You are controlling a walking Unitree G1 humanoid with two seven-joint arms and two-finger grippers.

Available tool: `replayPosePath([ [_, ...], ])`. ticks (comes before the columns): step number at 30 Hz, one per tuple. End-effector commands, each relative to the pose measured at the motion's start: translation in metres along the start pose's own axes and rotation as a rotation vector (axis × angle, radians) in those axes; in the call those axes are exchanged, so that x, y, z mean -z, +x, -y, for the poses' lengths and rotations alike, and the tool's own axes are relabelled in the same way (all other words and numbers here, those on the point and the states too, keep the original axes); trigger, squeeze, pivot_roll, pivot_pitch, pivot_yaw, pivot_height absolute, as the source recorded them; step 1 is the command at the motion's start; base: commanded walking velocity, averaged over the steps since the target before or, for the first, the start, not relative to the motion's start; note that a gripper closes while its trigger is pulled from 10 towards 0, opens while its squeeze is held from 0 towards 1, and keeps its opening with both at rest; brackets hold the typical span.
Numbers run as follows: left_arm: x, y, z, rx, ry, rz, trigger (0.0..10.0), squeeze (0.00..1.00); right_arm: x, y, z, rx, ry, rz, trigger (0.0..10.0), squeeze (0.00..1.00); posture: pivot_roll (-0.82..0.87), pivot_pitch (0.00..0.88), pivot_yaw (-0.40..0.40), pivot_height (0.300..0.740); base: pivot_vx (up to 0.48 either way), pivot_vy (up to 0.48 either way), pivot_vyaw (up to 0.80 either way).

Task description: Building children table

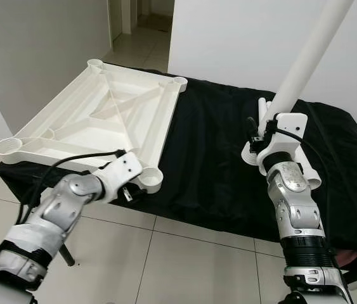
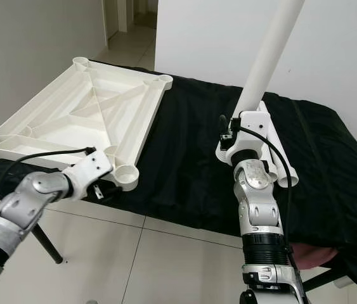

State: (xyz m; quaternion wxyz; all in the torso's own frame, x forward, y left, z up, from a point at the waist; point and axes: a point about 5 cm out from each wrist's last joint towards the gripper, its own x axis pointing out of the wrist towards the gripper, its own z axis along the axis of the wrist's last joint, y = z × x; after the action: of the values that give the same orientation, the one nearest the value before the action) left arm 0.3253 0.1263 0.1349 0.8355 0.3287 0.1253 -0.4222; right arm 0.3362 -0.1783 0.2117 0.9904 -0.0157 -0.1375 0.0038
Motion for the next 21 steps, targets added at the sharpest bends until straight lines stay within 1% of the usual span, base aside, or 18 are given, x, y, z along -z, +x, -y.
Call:
replayPosePath([
  [1, -0.008, 0.013, 0.022, 0.114, 0.039, 0.020, 10.0, 0.00, -0.005, 0.004, 0.002, 0.001, -0.014, 0.027, 10.0, 0.00, 0.01, 0.000, -0.072, 0.740, 0.000, 0.000, 0.00],
  [2, -0.008, 0.013, 0.022, 0.114, 0.039, 0.020, 10.0, 0.00, -0.005, 0.004, 0.002, 0.001, -0.014, 0.027, 10.0, 0.00, 0.01, 0.000, -0.072, 0.740, 0.000, 0.000, 0.00],
  [7, -0.025, 0.026, 0.040, 0.192, 0.074, 0.075, 10.0, 0.00, -0.005, 0.004, 0.001, 0.006, -0.006, 0.029, 10.0, 0.00, 0.01, 0.000, -0.066, 0.740, 0.000, 0.000, 0.00],
  [9, -0.025, 0.026, 0.040, 0.192, 0.074, 0.075, 10.0, 0.00, -0.005, 0.004, 0.001, 0.006, -0.006, 0.029, 10.0, 0.00, 0.01, 0.000, -0.066, 0.740, 0.000, 0.000, 0.00],
  [10, -0.030, 0.030, 0.044, 0.206, 0.079, 0.089, 10.0, 0.00, -0.004, 0.004, 0.001, 0.010, -0.004, 0.029, 10.0, 0.00, 0.01, 0.000, -0.063, 0.740, 0.000, 0.000, 0.00],
  [11, -0.030, 0.030, 0.044, 0.206, 0.079, 0.089, 10.0, 0.00, -0.004, 0.004, 0.001, 0.010, -0.004, 0.029, 10.0, 0.00, 0.01, 0.000, -0.063, 0.740, 0.000, 0.000, 0.00],
  [12, -0.036, 0.034, 0.049, 0.227, 0.087, 0.106, 10.0, 0.00, -0.004, 0.004, 0.000, 0.015, -0.001, 0.030, 10.0, 0.00, 0.01, 0.000, -0.052, 0.740, 0.000, 0.000, 0.00],
  [13, -0.036, 0.034, 0.049, 0.227, 0.087, 0.106, 10.0, 0.00, -0.004, 0.004, 0.000, 0.015, -0.001, 0.030, 10.0, 0.00, 0.01, 0.000, -0.052, 0.740, 0.000, 0.000, 0.00],
  [14, -0.044, 0.041, 0.057, 0.249, 0.092, 0.129, 10.0, 0.00, -0.004, 0.004, 0.000, 0.022, 0.002, 0.031, 10.0, 0.00, 0.01, 0.000, -0.045, 0.740, 0.000, 0.000, 0.00],
  [15, -0.044, 0.041, 0.057, 0.249, 0.092, 0.129, 10.0, 0.00, -0.004, 0.004, 0.000, 0.022, 0.002, 0.031, 10.0, 0.00, 0.01, 0.000, -0.045, 0.740, 0.000, 0.000, 0.00],
  [16, -0.052, 0.047, 0.064, 0.265, 0.095, 0.149, 10.0, 0.00, -0.004, 0.003, 0.001, 0.029, 0.005, 0.033, 10.0, 0.00, 0.01, 0.000, -0.045, 0.740, 0.000, 0.000, 0.00],
  [17, -0.052, 0.047, 0.064, 0.265, 0.095, 0.149, 10.0, 0.00, -0.004, 0.003, 0.001, 0.029, 0.005, 0.033, 10.0, 0.00, 0.01, 0.000, -0.045, 0.740, 0.000, 0.000, 0.00],
  [18, -0.057, 0.051, 0.069, 0.271, 0.102, 0.161, 10.0, 0.00, -0.004, 0.003, 0.001, 0.033, 0.006, 0.035, 10.0, 0.00, 0.00, 0.000, -0.038, 0.740, 0.000, 0.000, 0.00],
  [19, -0.057, 0.051, 0.069, 0.271, 0.102, 0.161, 10.0, 0.00, -0.004, 0.003, 0.001, 0.033, 0.006, 0.035, 10.0, 0.00, 0.00, 0.000, -0.038, 0.740, 0.000, 0.000, 0.00],
  [20, -0.063, 0.057, 0.073, 0.271, 0.093, 0.173, 10.0, 0.00, -0.004, 0.002, 0.002, 0.039, 0.009, 0.035, 10.0, 0.00, 0.00, 0.000, -0.030, 0.740, 0.000, 0.000, 0.00],
  [21, -0.063, 0.057, 0.073, 0.271, 0.093, 0.173, 10.0, 0.00, -0.004, 0.002, 0.002, 0.039, 0.009, 0.035, 10.0, 0.00, 0.00, 0.000, -0.030, 0.740, 0.000, 0.000, 0.00],
])
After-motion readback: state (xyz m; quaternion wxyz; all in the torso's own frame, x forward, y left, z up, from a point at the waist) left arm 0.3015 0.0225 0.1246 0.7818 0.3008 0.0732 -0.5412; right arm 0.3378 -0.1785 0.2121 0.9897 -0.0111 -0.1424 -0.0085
